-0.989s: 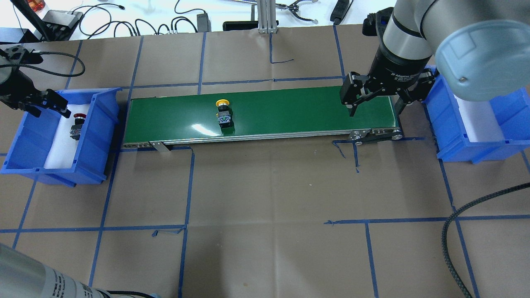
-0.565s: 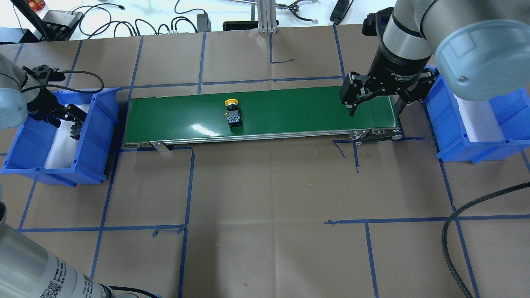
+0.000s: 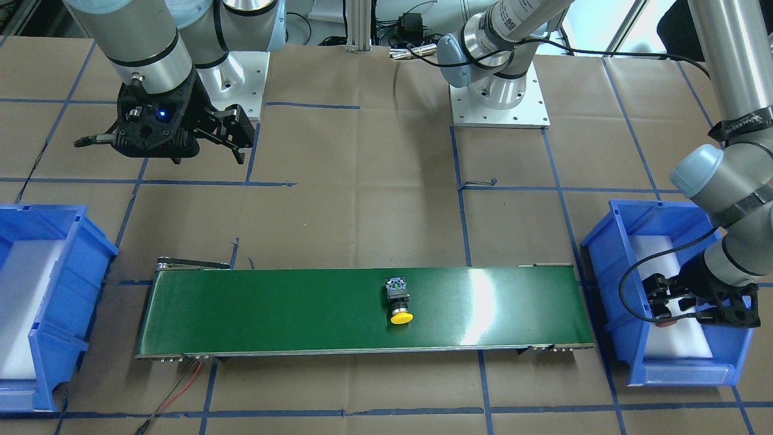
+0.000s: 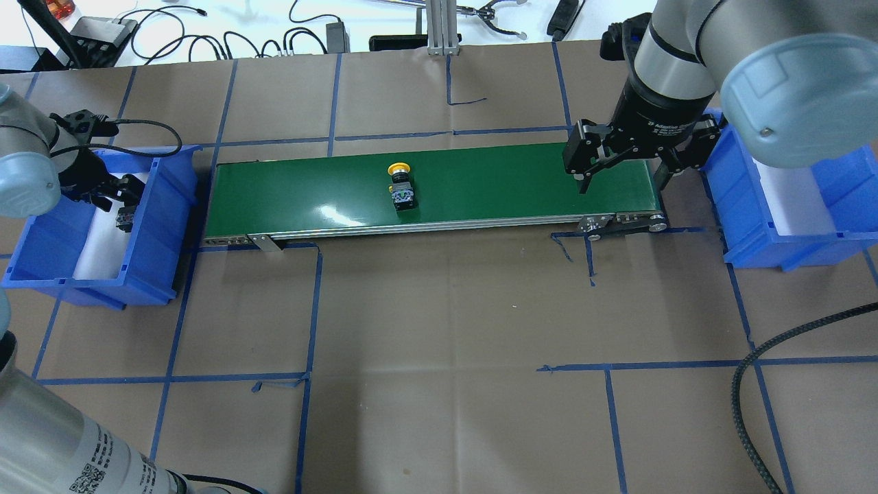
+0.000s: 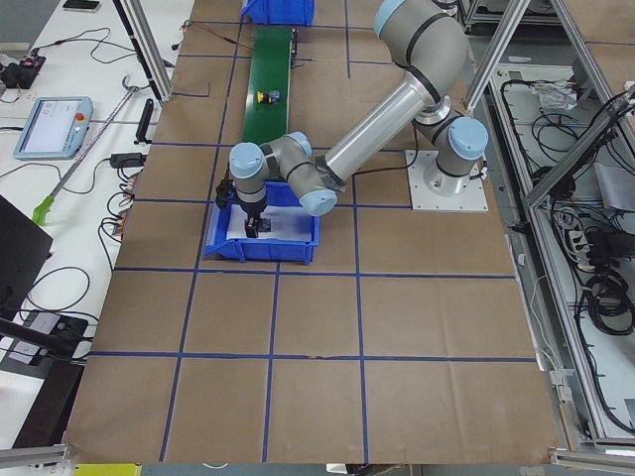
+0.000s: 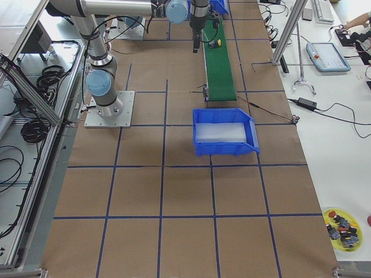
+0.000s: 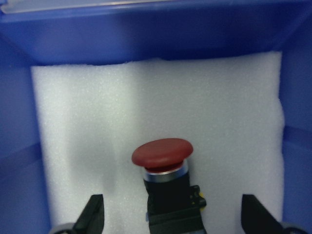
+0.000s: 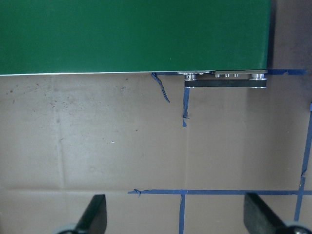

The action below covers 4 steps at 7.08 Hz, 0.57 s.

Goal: Transport two buttons from left to right
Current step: 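Lower the left gripper into the bin and grasp the red-capped button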

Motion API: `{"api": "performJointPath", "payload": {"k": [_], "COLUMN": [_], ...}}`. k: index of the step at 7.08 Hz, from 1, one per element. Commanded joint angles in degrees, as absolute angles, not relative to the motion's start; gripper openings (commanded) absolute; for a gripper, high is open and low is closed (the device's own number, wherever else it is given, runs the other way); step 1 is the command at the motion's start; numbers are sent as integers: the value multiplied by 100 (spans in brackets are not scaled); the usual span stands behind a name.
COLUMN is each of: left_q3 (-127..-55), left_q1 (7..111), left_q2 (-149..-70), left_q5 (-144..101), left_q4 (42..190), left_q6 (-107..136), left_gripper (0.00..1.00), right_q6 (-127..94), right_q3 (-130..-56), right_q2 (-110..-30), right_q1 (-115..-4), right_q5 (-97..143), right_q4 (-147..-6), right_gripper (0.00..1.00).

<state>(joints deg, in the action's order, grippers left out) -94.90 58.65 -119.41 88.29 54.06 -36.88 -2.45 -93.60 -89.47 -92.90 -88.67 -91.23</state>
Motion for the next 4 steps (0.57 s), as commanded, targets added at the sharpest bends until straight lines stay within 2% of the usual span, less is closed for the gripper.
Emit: {"api": "performJointPath", "payload": {"k": [1, 2, 4], "left_q3": [-9405, -9387, -9369], "left_q1": [5871, 5871, 5871], "left_q2": [-11944, -11944, -11936], "left_q5": [8850, 8859, 8851], "left_q4": [5405, 5405, 5414], "left_q6": [-3709, -3709, -3709], "left_gripper": [47, 27, 7], "right_q6": [-246, -246, -237], "right_q3": [-9360, -9360, -9360], "right_q2": [-8947, -8947, -8947], "right_q1": [-9290, -9290, -9290], "right_q5": [-8868, -8868, -8868], "right_q4": [-9123, -9123, -9123], "right_gripper": [100, 100, 100]}}
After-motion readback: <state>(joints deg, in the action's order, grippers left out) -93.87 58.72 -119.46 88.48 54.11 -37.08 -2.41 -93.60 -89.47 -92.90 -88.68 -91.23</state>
